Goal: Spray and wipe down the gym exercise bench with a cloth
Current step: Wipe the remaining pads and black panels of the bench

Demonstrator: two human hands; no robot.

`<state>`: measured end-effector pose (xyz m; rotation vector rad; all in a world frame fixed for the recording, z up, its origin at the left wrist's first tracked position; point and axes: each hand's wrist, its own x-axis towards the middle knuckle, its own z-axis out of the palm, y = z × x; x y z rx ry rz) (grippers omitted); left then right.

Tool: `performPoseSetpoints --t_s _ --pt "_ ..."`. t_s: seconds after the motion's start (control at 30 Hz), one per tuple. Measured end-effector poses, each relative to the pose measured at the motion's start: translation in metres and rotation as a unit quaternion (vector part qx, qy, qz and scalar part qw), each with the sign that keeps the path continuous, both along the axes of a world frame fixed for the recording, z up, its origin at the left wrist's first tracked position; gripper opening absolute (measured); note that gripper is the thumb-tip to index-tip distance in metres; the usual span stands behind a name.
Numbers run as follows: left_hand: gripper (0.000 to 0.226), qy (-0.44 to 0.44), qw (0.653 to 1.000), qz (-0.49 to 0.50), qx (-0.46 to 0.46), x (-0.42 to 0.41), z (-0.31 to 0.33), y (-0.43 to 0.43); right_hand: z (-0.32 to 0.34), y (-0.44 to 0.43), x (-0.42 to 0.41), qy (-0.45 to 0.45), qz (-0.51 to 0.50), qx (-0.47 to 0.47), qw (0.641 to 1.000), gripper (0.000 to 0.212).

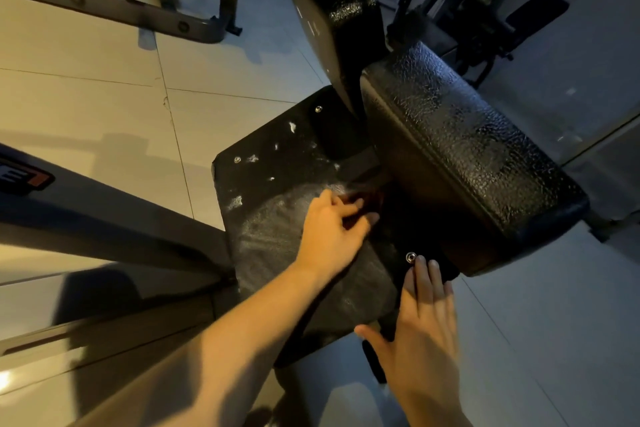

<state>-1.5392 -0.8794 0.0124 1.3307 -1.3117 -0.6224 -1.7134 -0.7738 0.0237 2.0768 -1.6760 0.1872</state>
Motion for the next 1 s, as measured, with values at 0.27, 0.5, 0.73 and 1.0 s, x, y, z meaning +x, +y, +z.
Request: performPoseSetpoints --t_s 0.27,0.5,0.73,1.0 --pt "0.028 0.047 0.995 0.087 -0.001 -0.001 0.004 -0.031 0.002 -0.001 0.0 0.009 -0.013 0.015 1.0 0.123" --pt "0.024 0.074 0.996 0.057 -0.011 -0.037 0.01 -0.015 0.003 0.0 0.001 -0.009 -0.008 0.032 0.999 0.131" --pt "0.025 0.004 0.997 -0.009 -0.077 -0.028 0.006 -0.016 0.004 -0.001 0.001 -0.009 -0.01 0.037 0.999 0.126" --pt "0.03 0.085 0.977 0.151 0.122 0.073 -0.064 0.001 0.003 0.006 0.003 -0.025 -0.012 0.039 0.999 0.12"
